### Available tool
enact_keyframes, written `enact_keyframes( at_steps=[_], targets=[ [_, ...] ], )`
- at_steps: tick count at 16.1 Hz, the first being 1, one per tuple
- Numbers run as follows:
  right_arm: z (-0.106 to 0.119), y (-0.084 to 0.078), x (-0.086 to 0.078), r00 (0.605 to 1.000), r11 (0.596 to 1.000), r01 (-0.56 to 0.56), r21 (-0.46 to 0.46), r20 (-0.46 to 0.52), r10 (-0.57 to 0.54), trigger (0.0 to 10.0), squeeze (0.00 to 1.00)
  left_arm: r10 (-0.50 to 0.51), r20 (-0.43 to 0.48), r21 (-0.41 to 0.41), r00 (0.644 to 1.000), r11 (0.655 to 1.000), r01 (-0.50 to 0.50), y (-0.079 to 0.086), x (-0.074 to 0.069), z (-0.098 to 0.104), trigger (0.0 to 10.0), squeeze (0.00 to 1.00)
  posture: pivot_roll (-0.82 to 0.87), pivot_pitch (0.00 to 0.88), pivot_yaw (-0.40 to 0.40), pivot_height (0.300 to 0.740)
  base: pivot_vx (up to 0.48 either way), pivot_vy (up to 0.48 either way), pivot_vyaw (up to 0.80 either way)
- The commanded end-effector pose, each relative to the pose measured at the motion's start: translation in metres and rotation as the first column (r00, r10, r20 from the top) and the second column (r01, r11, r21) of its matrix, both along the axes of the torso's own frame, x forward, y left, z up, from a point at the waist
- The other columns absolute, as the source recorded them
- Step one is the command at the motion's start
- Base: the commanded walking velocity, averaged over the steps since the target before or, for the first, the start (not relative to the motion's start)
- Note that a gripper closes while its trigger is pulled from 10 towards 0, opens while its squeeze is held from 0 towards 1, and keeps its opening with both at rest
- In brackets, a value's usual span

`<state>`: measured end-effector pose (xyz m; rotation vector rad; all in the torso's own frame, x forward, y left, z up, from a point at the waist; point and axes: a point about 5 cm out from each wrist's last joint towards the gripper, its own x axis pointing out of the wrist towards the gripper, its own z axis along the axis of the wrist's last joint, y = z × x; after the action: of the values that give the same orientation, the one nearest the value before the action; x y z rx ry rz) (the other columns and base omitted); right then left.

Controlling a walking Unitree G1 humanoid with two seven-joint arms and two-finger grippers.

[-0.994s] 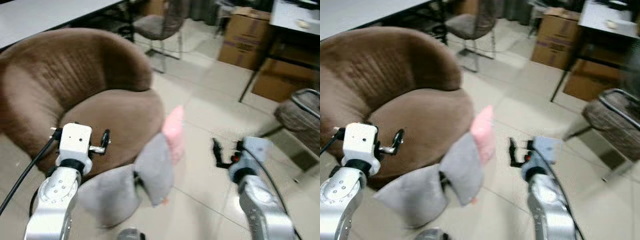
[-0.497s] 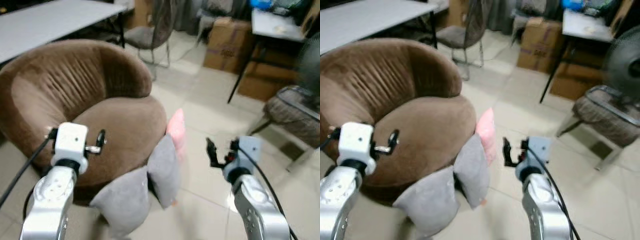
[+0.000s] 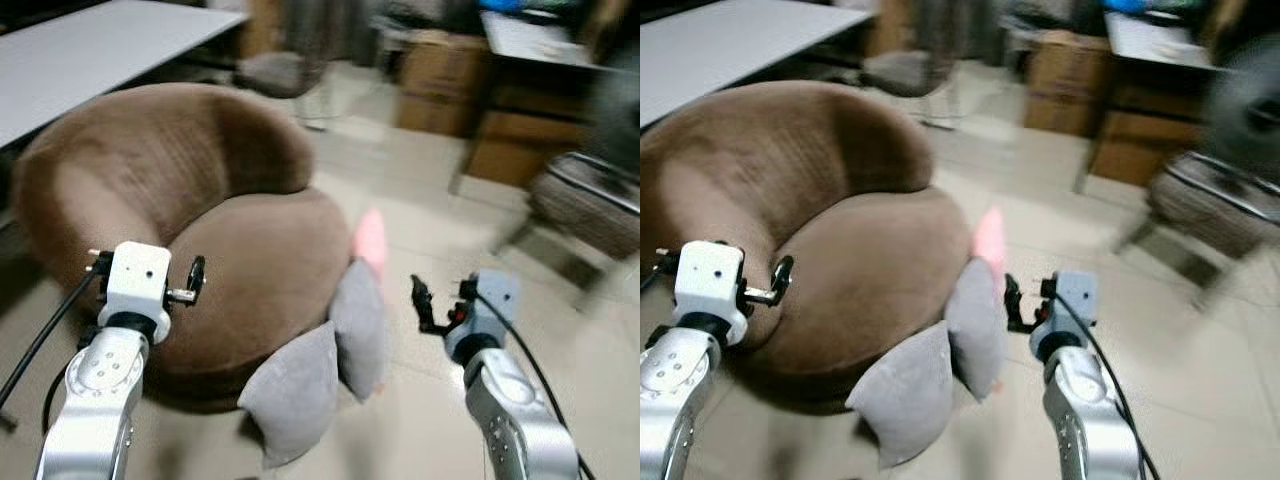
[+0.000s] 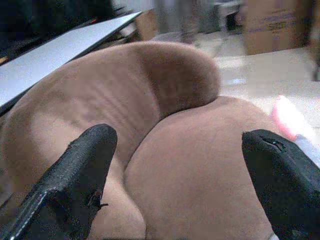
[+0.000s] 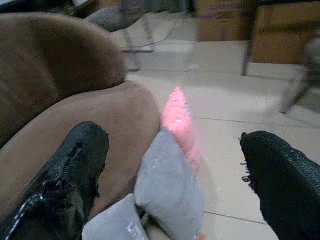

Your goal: Move the pillow to the sofa from floor

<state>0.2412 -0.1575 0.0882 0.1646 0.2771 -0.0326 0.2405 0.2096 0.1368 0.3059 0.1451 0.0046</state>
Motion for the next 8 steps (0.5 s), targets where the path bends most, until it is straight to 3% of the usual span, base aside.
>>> enact_keyframes(
  at_steps=[1,4,7,8],
  targets=[
    [0.002,-0.009,0.000,0.999,0.999,0.039,-0.017,0.011,-0.039,10.0,0.00,-0.045,0.021,0.000,0.999,0.999,0.045,-0.009,0.007,0.003,10.0,0.00,0.10,0.000,0.001,0.740,0.000,0.000,-0.80],
    [0.004,-0.010,0.001,0.998,0.998,0.053,-0.015,0.021,-0.053,10.0,0.00,-0.062,0.040,0.029,0.997,0.998,0.061,-0.009,0.013,0.006,10.0,0.00,0.10,0.000,0.004,0.740,0.000,0.000,-0.80],
    [0.008,-0.011,0.001,0.998,0.998,0.058,-0.015,0.038,-0.057,10.0,0.00,-0.076,0.053,0.048,0.996,0.996,0.073,-0.009,0.017,0.006,10.0,0.00,0.09,0.000,0.004,0.740,0.000,-0.442,-0.80],
    [0.009,-0.011,0.001,0.997,0.998,0.065,-0.027,0.046,-0.064,10.0,0.00,-0.068,0.059,0.030,0.996,0.997,0.066,-0.009,0.019,0.005,10.0,0.00,0.09,0.000,0.003,0.740,0.000,0.000,0.00]
  ],
)
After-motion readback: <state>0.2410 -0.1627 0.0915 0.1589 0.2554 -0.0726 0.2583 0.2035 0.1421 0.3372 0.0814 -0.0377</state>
